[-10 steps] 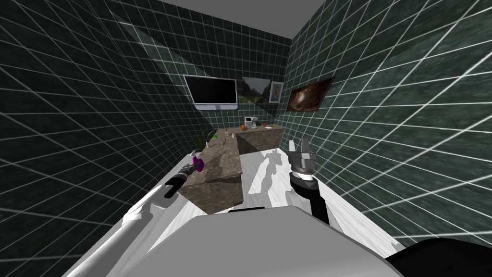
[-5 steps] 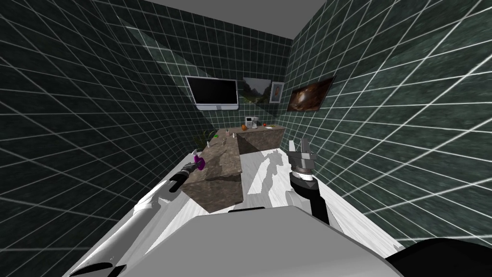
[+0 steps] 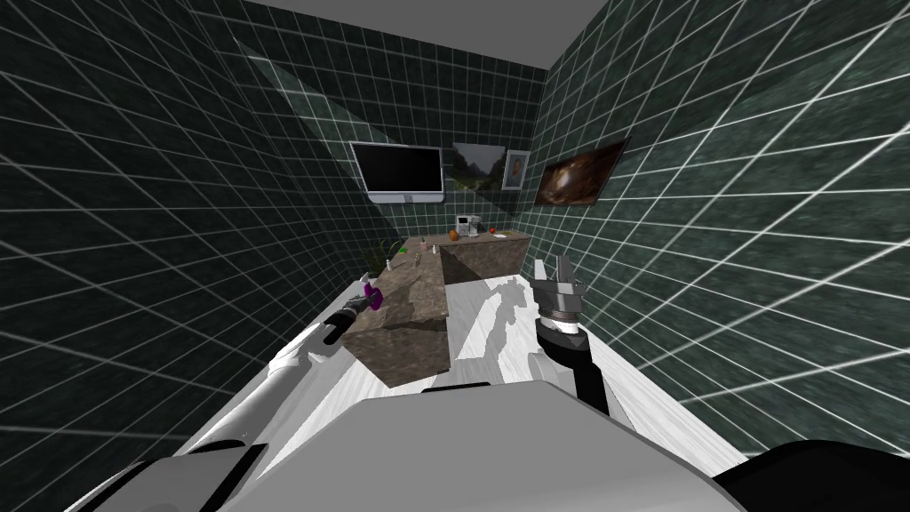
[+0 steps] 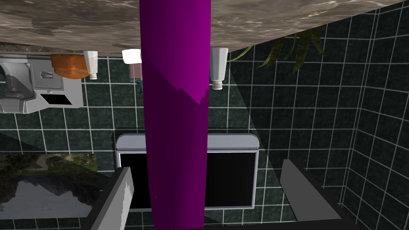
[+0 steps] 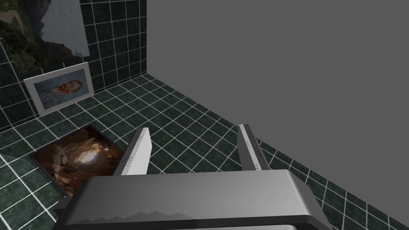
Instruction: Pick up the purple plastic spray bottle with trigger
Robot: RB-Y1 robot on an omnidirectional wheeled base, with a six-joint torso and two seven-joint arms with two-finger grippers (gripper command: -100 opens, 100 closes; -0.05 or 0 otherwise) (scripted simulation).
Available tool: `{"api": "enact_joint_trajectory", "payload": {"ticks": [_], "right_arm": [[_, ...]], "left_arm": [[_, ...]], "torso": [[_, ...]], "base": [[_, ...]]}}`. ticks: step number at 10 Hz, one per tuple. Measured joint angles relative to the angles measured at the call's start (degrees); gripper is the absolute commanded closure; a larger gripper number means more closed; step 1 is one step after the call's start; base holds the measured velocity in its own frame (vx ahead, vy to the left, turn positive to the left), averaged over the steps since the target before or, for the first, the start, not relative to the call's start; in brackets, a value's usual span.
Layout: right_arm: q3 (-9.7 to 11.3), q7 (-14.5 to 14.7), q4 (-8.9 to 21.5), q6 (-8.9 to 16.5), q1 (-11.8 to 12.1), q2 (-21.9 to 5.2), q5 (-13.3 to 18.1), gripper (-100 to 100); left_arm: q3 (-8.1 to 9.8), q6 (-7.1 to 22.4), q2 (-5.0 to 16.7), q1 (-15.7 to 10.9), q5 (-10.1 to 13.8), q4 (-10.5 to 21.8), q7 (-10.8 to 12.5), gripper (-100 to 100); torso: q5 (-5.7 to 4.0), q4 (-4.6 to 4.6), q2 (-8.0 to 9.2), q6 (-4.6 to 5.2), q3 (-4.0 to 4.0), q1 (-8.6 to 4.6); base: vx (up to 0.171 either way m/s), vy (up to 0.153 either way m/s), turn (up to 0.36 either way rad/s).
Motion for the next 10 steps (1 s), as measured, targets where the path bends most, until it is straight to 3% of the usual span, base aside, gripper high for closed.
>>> {"api": "enact_joint_trajectory", "payload": {"ticks": [2, 3, 5, 7, 10], "right_arm": [[0.00, 0.00, 0.00, 0.00, 0.00, 0.00, 0.00, 0], [0.00, 0.00, 0.00, 0.00, 0.00, 0.00, 0.00, 0], [0.00, 0.00, 0.00, 0.00, 0.00, 0.00, 0.00, 0], [0.00, 0.00, 0.00, 0.00, 0.00, 0.00, 0.00, 0], [0.00, 0.00, 0.00, 0.00, -0.01, 0.00, 0.00, 0]], "left_arm": [[-0.12, -1.91, -0.33, -3.79, -0.84, 4.36, 0.05, -100], [-0.20, -1.81, -0.41, -4.43, -0.91, 5.76, 0.07, -100], [-1.29, -3.79, -0.75, -8.62, -2.54, 10.07, 0.61, -100], [-1.16, -4.32, -0.73, -10.40, -2.70, 13.24, 0.70, -100], [-2.64, -6.50, -0.69, -15.55, -4.42, 18.82, 1.93, -100]], "torso": [[-0.01, 0.00, -0.02, 0.03, 0.00, -0.02], [0.00, -0.01, -0.07, 0.01, -0.04, 0.04], [-0.01, 0.02, 0.04, 0.01, 0.03, -0.03], [0.00, -0.01, -0.08, 0.01, -0.04, 0.03], [-0.01, 0.01, 0.00, 0.02, 0.01, -0.02]], "base": [[-0.016, -0.011, -0.009], [-0.044, -0.013, 0.108], [-0.039, -0.022, 0.029], [-0.019, -0.011, 0.061], [-0.030, -0.015, 0.007]]}}
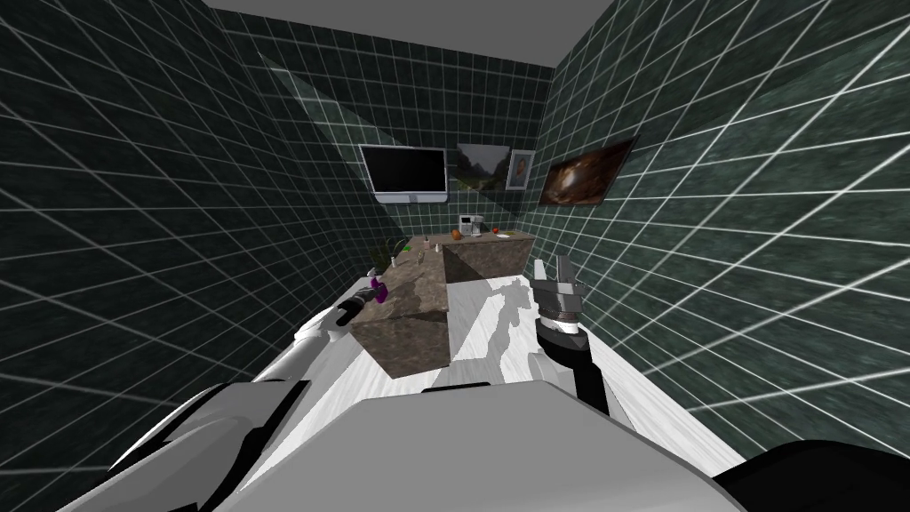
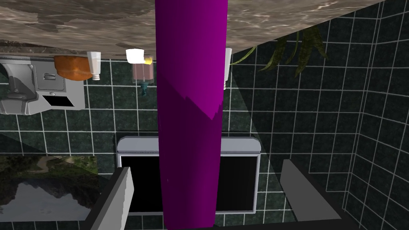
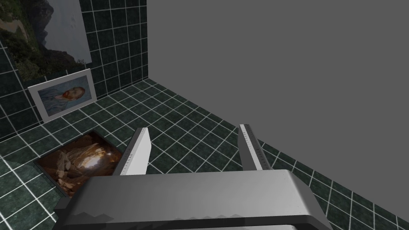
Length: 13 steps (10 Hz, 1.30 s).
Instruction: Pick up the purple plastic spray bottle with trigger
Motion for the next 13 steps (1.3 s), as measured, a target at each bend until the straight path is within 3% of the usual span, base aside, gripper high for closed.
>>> {"api": "enact_joint_trajectory", "payload": {"ticks": [5, 6, 10, 11, 12, 13], "right_arm": [[0.00, 0.00, 0.00, 0.00, 0.00, 0.00, 0.00, 0], [0.00, 0.00, 0.00, 0.00, 0.00, 0.00, 0.00, 0], [0.00, 0.00, 0.00, 0.00, 0.01, 0.00, 0.00, 0], [0.00, 0.00, 0.00, 0.00, 0.01, 0.00, 0.00, 0], [0.00, 0.00, 0.00, 0.00, 0.01, 0.00, 0.00, 0], [0.00, 0.00, 0.00, 0.00, 0.01, -0.01, 0.00, 0]], "left_arm": [[-0.71, -3.05, -0.52, -6.67, -1.83, 8.35, 0.11, -100], [-0.70, -3.06, -0.51, -6.72, -1.83, 8.52, 0.12, 100], [-0.70, -3.03, -0.49, -6.73, -1.84, 8.50, 0.09, 100], [-0.70, -3.03, -0.49, -6.72, -1.84, 8.51, 0.10, 0], [-0.70, -3.03, -0.49, -6.72, -1.84, 8.51, 0.10, 100], [-0.86, -1.35, -0.09, -5.00, -1.02, 6.30, 0.61, 100]], "torso": [[0.01, -0.02, -0.09, -0.02, -0.05, 0.05], [0.02, -0.03, -0.11, -0.02, -0.07, 0.07], [0.06, -0.05, -0.15, 0.00, -0.09, 0.13], [0.05, -0.04, -0.14, 0.00, -0.09, 0.13], [0.05, -0.04, -0.14, 0.00, -0.09, 0.12], [0.05, -0.05, -0.29, 0.02, -0.16, 0.22]], "base": [[-0.024, -0.013, 0.034], [0.000, 0.000, 0.000], [0.000, 0.000, 0.000], [0.000, 0.000, 0.000], [0.053, 0.026, -0.114], [0.066, 0.033, -0.071]]}}
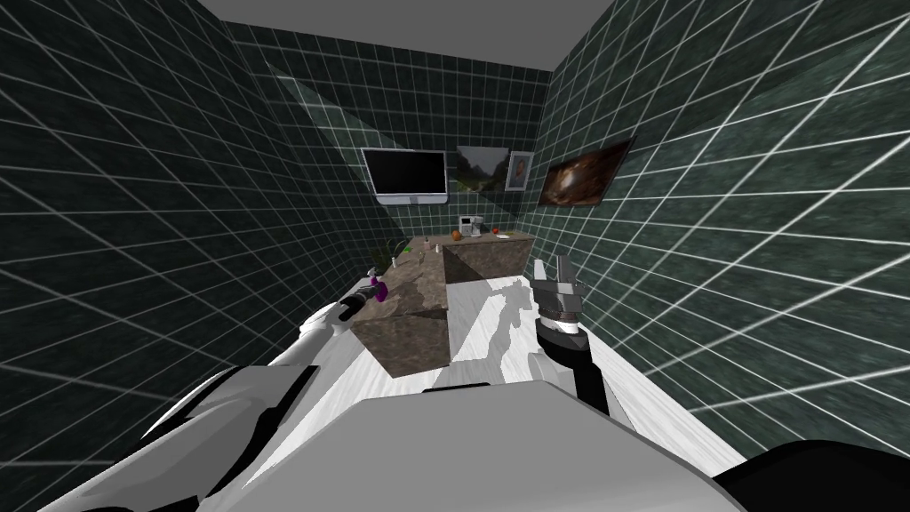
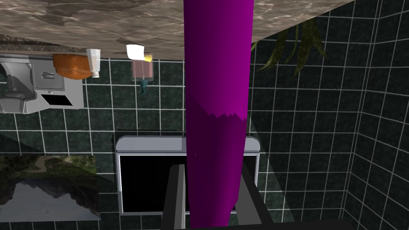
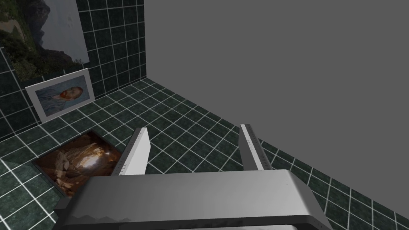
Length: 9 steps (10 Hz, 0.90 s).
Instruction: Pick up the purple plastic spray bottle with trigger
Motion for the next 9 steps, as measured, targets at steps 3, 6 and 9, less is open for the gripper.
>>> {"api": "enact_joint_trajectory", "payload": {"ticks": [3, 6, 9], "right_arm": [[0.00, 0.00, 0.00, 0.00, 0.00, 0.00, 0.00, 0], [0.00, 0.00, 0.00, 0.00, 0.00, 0.00, 0.00, 0], [0.00, 0.00, 0.00, 0.00, 0.00, 0.00, 0.00, 0]], "left_arm": [[1.53, 2.30, 0.05, 4.88, 1.88, -5.45, -1.17, 100], [2.05, 3.72, 0.48, 9.44, 2.80, -10.98, -1.35, 100], [3.37, 6.06, 0.57, 14.68, 4.52, -16.91, -2.28, 100]], "torso": [[0.11, -0.13, -0.08, -0.11, -0.11, 0.11], [0.24, -0.30, 0.00, -0.26, -0.16, 0.20], [0.36, -0.44, -0.07, -0.34, -0.26, 0.33]], "base": [[0.042, 0.020, -0.050], [0.024, 0.014, -0.033], [0.029, 0.017, -0.014]]}}
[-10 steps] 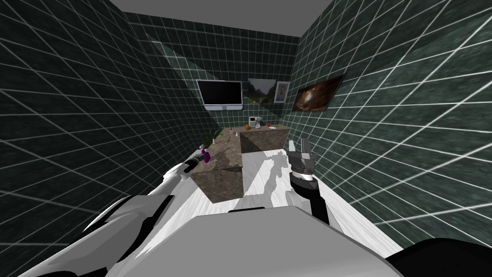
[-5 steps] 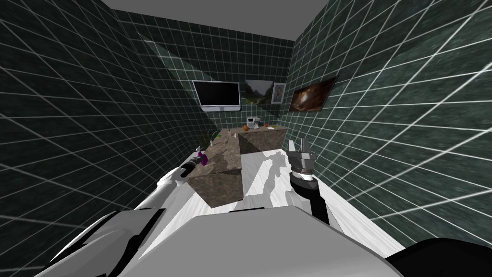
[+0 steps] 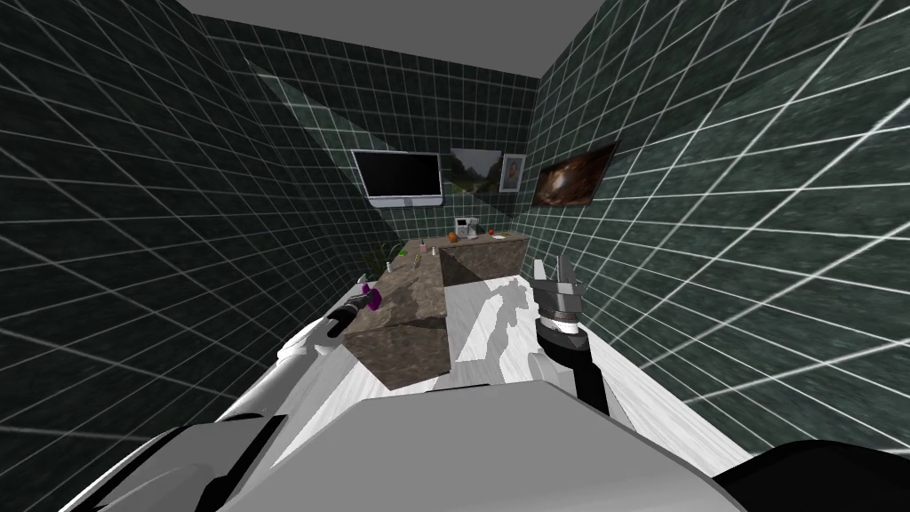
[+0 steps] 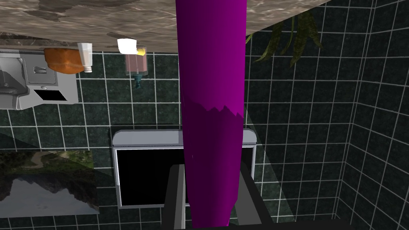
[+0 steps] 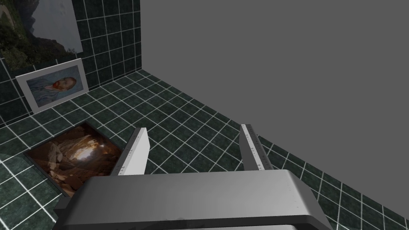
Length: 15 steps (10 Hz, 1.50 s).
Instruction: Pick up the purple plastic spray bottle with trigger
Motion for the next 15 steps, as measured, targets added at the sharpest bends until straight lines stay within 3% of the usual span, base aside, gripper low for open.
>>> {"api": "enact_joint_trajectory", "payload": {"ticks": [2, 4, 7, 15], "right_arm": [[0.00, 0.00, 0.00, 0.00, 0.00, 0.00, 0.00, 0], [0.00, 0.00, 0.00, 0.00, 0.00, 0.00, 0.00, 0], [0.00, 0.00, 0.00, 0.00, 0.00, 0.00, 0.00, 0], [0.00, 0.00, 0.00, 0.00, 0.00, 0.00, 0.00, 0]], "left_arm": [[0.56, 1.05, 0.25, 2.37, 1.04, -2.52, -0.42, 100], [0.28, 3.62, 0.71, 6.40, 1.96, -7.91, -0.08, 100], [2.12, 5.04, 0.69, 11.84, 3.65, -13.51, -1.34, 100], [4.25, 9.18, 0.87, 21.78, 6.90, -23.74, -3.00, 100]], "torso": [[0.08, -0.06, 0.03, 0.01, -0.02, 0.09], [0.16, -0.17, 0.00, -0.02, -0.09, 0.09], [0.23, -0.25, -0.03, -0.07, -0.14, 0.15], [0.48, -0.52, -0.12, -0.27, -0.32, 0.50]], "base": [[0.038, 0.021, -0.078], [0.039, 0.019, -0.058], [0.028, 0.017, -0.011], [0.027, 0.016, -0.042]]}}
